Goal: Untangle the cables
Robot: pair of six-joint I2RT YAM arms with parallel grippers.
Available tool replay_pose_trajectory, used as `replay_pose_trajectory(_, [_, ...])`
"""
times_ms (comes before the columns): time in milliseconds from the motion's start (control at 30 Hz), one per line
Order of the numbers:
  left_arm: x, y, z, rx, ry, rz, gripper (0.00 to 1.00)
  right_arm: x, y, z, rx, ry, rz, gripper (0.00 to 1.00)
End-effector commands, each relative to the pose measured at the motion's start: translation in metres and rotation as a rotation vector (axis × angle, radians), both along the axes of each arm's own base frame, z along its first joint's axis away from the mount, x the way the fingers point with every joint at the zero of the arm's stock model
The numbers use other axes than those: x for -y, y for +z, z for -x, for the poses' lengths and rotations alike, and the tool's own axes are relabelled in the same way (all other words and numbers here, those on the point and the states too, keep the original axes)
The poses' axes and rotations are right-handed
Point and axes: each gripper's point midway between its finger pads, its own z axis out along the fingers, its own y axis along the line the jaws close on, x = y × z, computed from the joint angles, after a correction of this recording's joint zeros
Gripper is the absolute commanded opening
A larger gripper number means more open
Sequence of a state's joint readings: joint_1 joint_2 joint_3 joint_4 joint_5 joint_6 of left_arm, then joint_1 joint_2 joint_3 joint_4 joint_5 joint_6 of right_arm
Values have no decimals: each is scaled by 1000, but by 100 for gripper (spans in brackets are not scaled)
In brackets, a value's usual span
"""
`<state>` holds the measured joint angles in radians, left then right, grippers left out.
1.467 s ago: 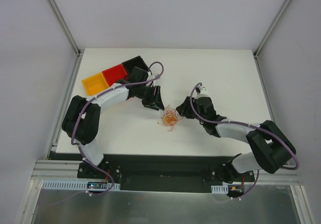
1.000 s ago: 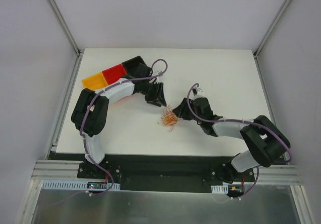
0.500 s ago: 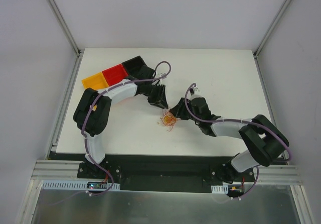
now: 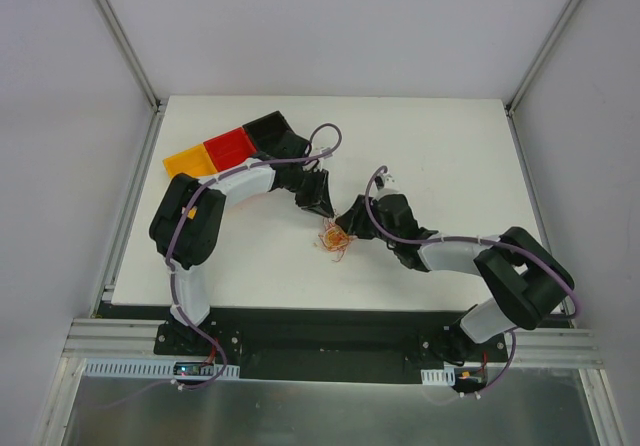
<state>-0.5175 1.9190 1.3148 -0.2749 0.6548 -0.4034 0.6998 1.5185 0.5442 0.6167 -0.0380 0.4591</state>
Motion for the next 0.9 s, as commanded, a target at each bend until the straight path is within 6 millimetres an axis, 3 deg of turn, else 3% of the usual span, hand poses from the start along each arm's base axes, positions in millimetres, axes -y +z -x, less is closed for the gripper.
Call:
replay_pose_trajectory(0, [7, 9, 2, 12, -27, 33, 16, -13, 22, -13, 70, 1, -40, 45])
replay_pose_trajectory(300, [7, 26, 3, 71, -39, 45, 1, -12, 16, -14, 56, -2, -2, 49])
replay_pose_trajectory(533, [0, 54, 5, 191, -45, 50, 0, -10, 0, -21, 18, -53, 70, 52])
replay_pose_trajectory(700, [-2, 72, 10, 251, -61, 70, 0, -7, -15, -23, -34, -91, 129, 47])
replay_pose_trajectory(733, [-4, 75, 10, 266, -59, 70, 0, -3, -17, -23, -38, -115, 152, 44])
replay_pose_trajectory(800, [-8, 82, 9, 313, -56, 59, 0, 10, -19, -26, -45, -184, 197, 27])
replay_pose_trajectory(867, [-12, 92, 8, 370, -55, 52, 0, 32, -24, -28, -60, -307, 257, 14])
